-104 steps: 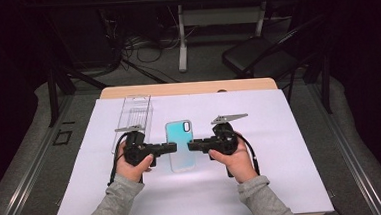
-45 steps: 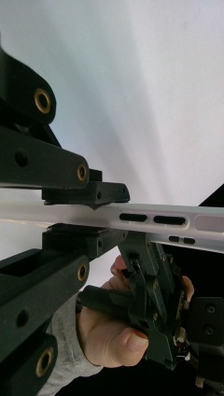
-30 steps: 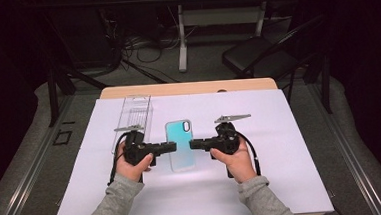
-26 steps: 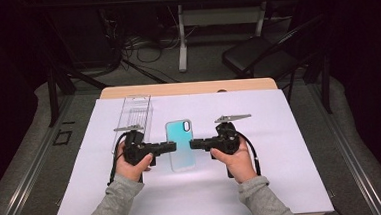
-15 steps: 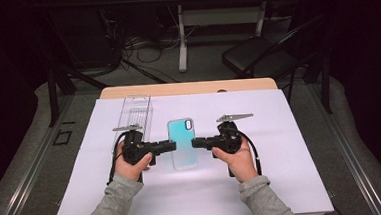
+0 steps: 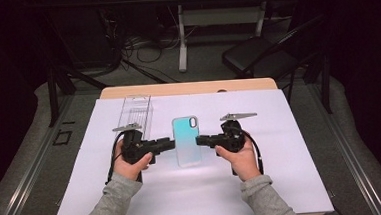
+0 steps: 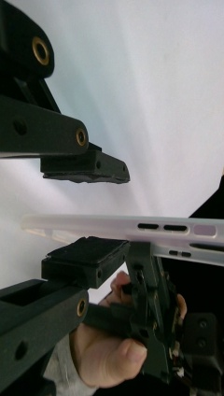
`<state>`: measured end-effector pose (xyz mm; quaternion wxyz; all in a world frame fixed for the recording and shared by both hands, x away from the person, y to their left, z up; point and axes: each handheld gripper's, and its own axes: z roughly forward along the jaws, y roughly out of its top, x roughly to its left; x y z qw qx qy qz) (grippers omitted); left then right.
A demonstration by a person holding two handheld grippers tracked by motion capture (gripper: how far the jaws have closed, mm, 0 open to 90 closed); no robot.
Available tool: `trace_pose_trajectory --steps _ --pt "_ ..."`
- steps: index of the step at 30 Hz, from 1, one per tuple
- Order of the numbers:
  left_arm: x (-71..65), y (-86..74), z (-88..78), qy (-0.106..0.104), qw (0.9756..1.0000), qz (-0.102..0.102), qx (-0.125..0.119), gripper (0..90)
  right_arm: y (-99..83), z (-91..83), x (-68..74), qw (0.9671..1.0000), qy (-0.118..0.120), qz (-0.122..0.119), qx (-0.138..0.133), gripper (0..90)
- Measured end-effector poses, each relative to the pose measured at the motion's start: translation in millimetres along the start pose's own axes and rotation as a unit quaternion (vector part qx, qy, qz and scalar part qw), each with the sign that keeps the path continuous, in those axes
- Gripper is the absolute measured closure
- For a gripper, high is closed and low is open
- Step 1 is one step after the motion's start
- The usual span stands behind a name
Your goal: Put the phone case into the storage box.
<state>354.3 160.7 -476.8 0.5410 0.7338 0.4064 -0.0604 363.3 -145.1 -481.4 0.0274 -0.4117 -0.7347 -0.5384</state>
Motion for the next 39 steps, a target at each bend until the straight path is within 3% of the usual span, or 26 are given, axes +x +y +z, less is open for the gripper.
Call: trace_pose_trajectory --steps 9,14,21,25,27,29,31,35,38,39 --pt "-1.5 3.1 -1.8 0.037 0.9988 0.033 0.003 56.1 0.2 -2.5 -2.0 0.9998 -0.019 -0.002 -0.007 83.8" --pt "-0.8 5.3 -5.6 0.06 0.9965 0.058 -0.012 49.7 0.1 -3.0 -2.2 0.9997 -0.024 -0.001 -0.008 83.8" --pt "5.4 7.3 -10.7 0.078 0.9952 0.058 -0.013 47.6 -0.1 -3.1 -1.5 0.9996 -0.027 -0.004 -0.011 83.8" --pt "6.7 8.8 -13.3 0.097 0.9922 0.077 -0.013 44.5 0.0 -3.4 -0.8 0.9995 -0.028 -0.005 -0.015 83.8" --pt "6.7 9.8 -14.7 0.111 0.9892 0.096 -0.014 42.9 0.0 -3.6 -0.3 0.9994 -0.029 -0.006 -0.016 83.8" --pt "6.7 10.3 -15.5 0.112 0.989 0.096 -0.014 42.4 -0.1 -3.4 0.0 0.9994 -0.029 -0.006 -0.017 83.8" --pt "7.5 10.8 -16.9 0.119 0.9866 0.109 -0.024 41.7 -0.4 -2.9 0.4 0.9994 -0.03 -0.009 -0.017 83.8" --pt "9.1 11.9 -19.7 0.127 0.9852 0.111 -0.033 41.1 -1.2 -1.6 2.7 0.9992 -0.036 -0.012 -0.015 83.7" --pt "12.3 12.1 -20.4 0.11 0.9883 0.098 -0.038 41.2 -1.7 -0.5 3.9 0.999 -0.039 -0.017 -0.017 83.8" --pt "12.4 11.9 -20.4 0.118 0.9873 0.1 -0.037 41.2 -1.8 -0.3 4.4 0.999 -0.039 -0.017 -0.016 83.7"
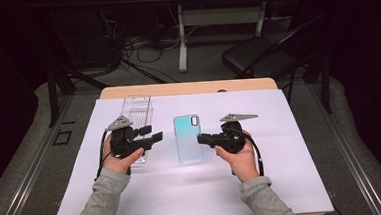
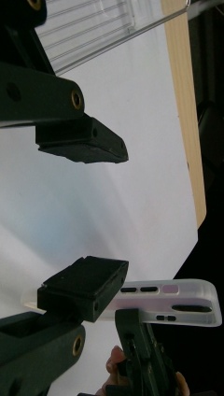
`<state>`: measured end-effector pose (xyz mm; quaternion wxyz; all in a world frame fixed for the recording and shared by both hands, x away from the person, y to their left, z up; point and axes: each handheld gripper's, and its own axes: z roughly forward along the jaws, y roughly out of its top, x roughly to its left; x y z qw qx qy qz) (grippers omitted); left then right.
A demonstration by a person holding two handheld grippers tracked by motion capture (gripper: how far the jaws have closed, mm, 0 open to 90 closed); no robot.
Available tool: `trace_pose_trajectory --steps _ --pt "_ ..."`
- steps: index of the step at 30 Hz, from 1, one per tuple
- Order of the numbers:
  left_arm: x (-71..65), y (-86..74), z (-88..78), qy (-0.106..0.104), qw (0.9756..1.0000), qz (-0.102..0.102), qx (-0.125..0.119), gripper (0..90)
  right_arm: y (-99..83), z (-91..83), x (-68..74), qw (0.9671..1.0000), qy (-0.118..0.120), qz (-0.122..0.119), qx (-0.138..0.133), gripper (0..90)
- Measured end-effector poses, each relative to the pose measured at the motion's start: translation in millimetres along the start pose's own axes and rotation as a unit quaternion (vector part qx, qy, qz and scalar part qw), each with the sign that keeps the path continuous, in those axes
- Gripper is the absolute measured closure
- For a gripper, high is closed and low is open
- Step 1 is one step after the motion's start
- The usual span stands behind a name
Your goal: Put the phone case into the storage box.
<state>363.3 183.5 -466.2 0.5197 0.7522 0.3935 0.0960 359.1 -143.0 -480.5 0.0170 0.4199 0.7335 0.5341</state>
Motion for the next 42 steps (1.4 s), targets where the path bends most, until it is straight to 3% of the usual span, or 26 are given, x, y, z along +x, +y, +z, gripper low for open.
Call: trace_pose_trajectory --steps 3,8,20,31,42 --pt "0.0 -0.2 0.2 0.002 1.0 -0.003 0.006 41.2 -0.4 0.7 0.9 1.0 -0.004 -0.003 -0.001 83.7" --pt "0.5 0.5 -1.6 0.032 0.9992 0.003 0.024 40.1 -1.5 2.5 2.3 0.9999 -0.006 -0.009 -0.001 83.7" --pt "-2.7 6.9 -9.0 0.031 0.9992 0.02 0.015 30.7 -5.9 7.8 7.3 0.9997 -0.017 -0.019 0.002 83.7" --pt "-10.4 8.9 -9.9 0.029 0.9989 0.036 0.012 30.8 -10.5 15.3 17.9 0.9981 -0.039 -0.047 0.012 83.7" --pt "-21.9 10.2 -7.8 0.044 0.9961 0.073 0.023 33.5 -13.7 19.9 24.6 0.9964 -0.054 -0.063 0.018 83.7"
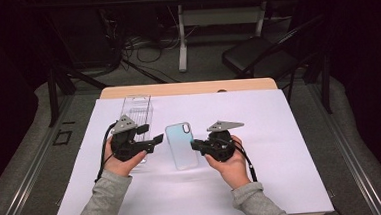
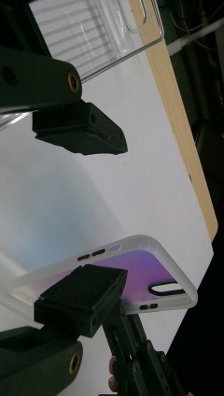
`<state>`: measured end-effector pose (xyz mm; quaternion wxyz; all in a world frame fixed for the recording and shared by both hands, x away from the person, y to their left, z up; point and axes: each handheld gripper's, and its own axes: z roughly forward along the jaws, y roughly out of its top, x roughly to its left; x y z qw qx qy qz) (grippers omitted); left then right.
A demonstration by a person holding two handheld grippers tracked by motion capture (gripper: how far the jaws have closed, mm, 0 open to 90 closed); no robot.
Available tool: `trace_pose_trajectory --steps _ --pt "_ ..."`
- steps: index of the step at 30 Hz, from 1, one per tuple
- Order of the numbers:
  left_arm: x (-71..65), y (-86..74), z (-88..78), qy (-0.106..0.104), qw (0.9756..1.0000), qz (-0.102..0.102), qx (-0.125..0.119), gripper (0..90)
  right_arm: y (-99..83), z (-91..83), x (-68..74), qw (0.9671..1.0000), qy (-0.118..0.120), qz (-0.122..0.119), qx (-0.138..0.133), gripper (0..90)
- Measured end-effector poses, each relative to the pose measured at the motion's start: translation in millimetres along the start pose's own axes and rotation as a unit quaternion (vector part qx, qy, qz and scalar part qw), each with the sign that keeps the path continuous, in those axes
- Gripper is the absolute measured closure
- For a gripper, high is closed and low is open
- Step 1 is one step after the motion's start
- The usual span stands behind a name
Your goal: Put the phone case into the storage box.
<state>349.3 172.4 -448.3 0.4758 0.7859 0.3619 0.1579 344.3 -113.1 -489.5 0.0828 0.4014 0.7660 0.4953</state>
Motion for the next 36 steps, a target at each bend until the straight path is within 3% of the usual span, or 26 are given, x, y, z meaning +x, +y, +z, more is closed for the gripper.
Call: trace_pose_trajectory --steps 12,19,36 --pt "-8.2 -0.4 4.1 0.012 0.9995 0.027 0.014 36.7 -2.4 5.1 9.4 0.9994 -0.029 -0.018 0.006 83.8" --pt "-11.2 -0.6 5.7 0.02 0.999 0.036 0.02 38.4 -2.3 5.2 13.7 0.999 -0.04 -0.015 0.01 83.8" --pt "-12.7 -1.2 6.9 0.019 0.999 0.036 0.019 39.5 -1.3 2.0 25.0 0.9981 -0.06 -0.016 0.0 83.8"
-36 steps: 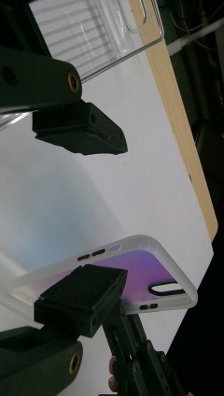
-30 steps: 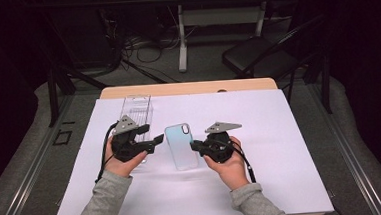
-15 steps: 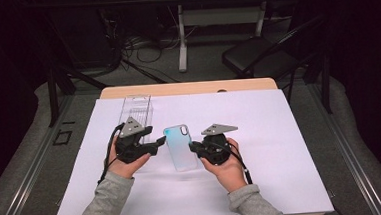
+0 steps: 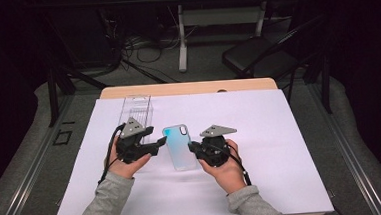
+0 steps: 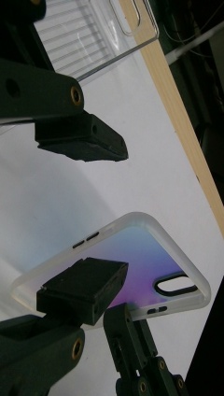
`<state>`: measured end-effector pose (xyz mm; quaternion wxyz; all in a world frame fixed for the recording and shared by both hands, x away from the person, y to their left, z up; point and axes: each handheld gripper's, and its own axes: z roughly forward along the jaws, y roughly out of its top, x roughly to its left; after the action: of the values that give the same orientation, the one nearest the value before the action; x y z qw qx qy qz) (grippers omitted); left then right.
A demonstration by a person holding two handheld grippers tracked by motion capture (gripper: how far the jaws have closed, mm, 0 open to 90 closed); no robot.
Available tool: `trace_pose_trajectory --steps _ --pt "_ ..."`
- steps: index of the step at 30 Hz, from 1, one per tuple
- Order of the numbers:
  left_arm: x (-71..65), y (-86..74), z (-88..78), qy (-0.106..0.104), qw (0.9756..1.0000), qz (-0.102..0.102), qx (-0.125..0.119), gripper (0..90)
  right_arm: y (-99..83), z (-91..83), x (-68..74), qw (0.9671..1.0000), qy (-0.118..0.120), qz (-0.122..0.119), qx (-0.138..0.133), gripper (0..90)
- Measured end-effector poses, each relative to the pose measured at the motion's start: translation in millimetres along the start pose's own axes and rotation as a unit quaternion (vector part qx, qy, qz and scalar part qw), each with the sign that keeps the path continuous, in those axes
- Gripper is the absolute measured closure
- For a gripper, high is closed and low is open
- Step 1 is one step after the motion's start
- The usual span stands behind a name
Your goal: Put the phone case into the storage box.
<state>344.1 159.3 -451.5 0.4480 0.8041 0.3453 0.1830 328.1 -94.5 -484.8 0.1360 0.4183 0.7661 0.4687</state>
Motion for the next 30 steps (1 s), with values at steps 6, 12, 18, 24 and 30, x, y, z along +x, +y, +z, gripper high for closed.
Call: trace_pose_trajectory --steps 6,12,18,24,30 --pt "-0.3 -0.2 -0.3 0.0 1.0 -0.003 0.0 39.5 -0.1 -0.2 2.4 1.0 -0.004 0.002 -0.001 83.8" --pt "-2.1 -0.3 0.6 -0.001 1.0 -0.002 -0.001 41.9 -0.3 0.0 3.4 1.0 -0.006 0.003 0.002 83.8" --pt "-3.3 -0.9 1.4 -0.006 0.9999 -0.012 0.002 45.7 -1.3 1.8 7.1 0.9999 -0.006 -0.001 0.008 83.8" --pt "-4.3 -1.7 2.1 0.002 0.9999 -0.008 0.012 52.2 -2.2 4.3 11.9 0.9999 -0.006 -0.007 0.012 83.8" --pt "-5.4 -2.0 1.8 0.012 0.9997 -0.005 0.02 58.0 -3.0 5.8 14.9 0.9998 -0.006 -0.01 0.016 83.8"
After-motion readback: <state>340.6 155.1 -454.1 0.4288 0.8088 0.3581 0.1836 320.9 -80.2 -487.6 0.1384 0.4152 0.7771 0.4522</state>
